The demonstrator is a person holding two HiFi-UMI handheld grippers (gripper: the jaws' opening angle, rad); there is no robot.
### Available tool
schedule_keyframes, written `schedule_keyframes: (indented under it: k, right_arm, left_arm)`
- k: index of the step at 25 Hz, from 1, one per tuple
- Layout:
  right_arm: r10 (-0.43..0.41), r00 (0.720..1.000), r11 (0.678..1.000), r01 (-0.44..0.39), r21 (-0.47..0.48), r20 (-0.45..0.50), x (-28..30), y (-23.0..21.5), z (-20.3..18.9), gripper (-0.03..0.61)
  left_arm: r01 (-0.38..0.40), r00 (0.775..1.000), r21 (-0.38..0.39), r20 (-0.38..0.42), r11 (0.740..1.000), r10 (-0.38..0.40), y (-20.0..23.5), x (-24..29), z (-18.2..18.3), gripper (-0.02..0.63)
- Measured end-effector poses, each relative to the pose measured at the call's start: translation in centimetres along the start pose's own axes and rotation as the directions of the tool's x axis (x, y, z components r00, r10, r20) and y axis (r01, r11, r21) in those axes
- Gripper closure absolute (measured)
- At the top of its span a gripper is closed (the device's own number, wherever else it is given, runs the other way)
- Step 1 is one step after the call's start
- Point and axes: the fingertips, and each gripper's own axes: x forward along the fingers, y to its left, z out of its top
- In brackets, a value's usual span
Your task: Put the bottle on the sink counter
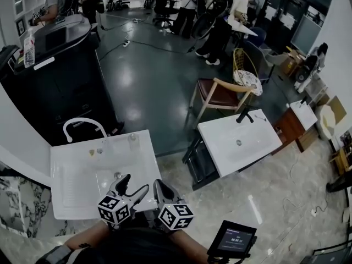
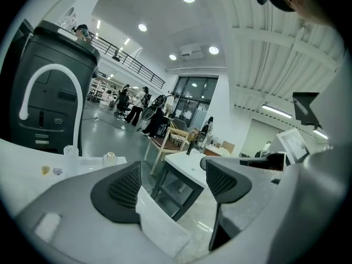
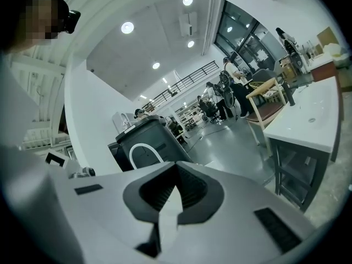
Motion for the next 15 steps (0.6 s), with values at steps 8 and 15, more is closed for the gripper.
schedule_keyframes:
  k: [8, 15]
  right_arm:
    - [0.004, 1.000, 0.999, -0.003, -0.039, 0.020, -1.0, 0.9, 0.5, 0.583]
    - [0.024, 0.999, 0.996, -0.021, -0.082, 0.038, -1.7, 1.7, 1.0, 0.583]
  left_arm:
    - [0.021, 0.999, -0.048, 0.033, 0.999, -0.019, -1.0, -1.1, 1.2, 0.238]
    - [0.039, 0.998, -0.025, 0.052, 0.999, -0.038, -2.6, -1.4, 1.6, 0.239]
